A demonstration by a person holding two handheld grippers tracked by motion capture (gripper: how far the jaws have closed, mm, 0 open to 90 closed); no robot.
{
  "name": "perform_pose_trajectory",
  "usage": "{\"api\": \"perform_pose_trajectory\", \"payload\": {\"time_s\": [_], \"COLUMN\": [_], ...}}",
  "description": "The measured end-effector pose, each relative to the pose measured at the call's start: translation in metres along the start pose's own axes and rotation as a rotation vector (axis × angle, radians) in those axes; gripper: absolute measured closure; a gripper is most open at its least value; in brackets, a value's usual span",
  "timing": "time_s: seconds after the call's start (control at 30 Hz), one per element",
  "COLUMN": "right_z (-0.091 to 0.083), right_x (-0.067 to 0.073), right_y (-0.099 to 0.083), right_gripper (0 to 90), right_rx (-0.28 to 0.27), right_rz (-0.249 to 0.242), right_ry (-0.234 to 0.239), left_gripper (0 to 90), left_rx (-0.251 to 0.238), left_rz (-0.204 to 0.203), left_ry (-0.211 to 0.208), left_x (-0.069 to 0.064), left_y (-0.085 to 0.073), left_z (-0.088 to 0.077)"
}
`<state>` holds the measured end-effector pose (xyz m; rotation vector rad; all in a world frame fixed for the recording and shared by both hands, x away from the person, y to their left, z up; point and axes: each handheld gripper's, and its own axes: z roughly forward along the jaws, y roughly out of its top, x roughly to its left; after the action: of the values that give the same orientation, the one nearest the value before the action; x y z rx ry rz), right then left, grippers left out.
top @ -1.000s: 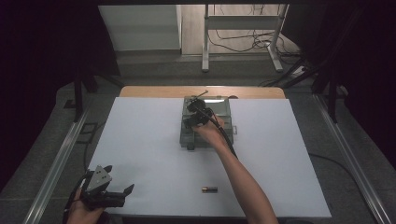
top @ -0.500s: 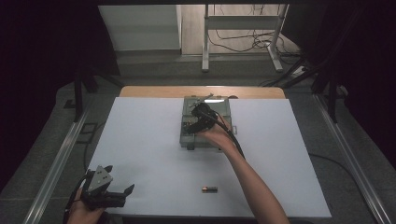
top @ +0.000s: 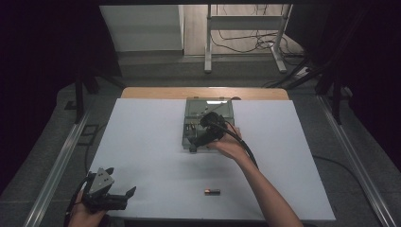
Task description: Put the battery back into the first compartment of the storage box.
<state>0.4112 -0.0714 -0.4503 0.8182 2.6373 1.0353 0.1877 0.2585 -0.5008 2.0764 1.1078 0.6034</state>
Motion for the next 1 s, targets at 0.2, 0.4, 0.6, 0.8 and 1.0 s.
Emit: {"api": "perform_pose_trajectory", "payload": {"time_s": [0.2,0.4,0.6,0.8,1.0], "right_z": [-0.011,-0.022,-0.031,-0.041,-0.051], "right_x": [0.010,0.019,0.026,0.029,0.033], "right_y": [-0.011,-0.018,-0.028,-0.039,-0.050], "right_gripper": [0.0,0.0,0.0,0.0,0.0], "right_rx": [0.004,-0.016,-0.018,-0.011,0.016], "right_rz": [-0.020,-0.053,-0.063,-0.066,-0.038], "right_ry": [-0.010,-0.006,-0.015,-0.034,-0.048], "left_gripper": [1.3,1.3,1.3,1.3,1.3], "left_rx": [-0.002,0.000,-0.001,0.001,-0.001], "left_rz": [-0.003,0.001,0.000,0.005,0.006], "left_ry": [0.000,0.001,0.004,0.006,0.008], "left_x": [0.000,0.000,0.000,-0.001,-0.001], "left_y": [0.000,0.000,0.000,0.000,0.000], "left_z": [0.000,0.000,0.000,0.000,-0.001]}}
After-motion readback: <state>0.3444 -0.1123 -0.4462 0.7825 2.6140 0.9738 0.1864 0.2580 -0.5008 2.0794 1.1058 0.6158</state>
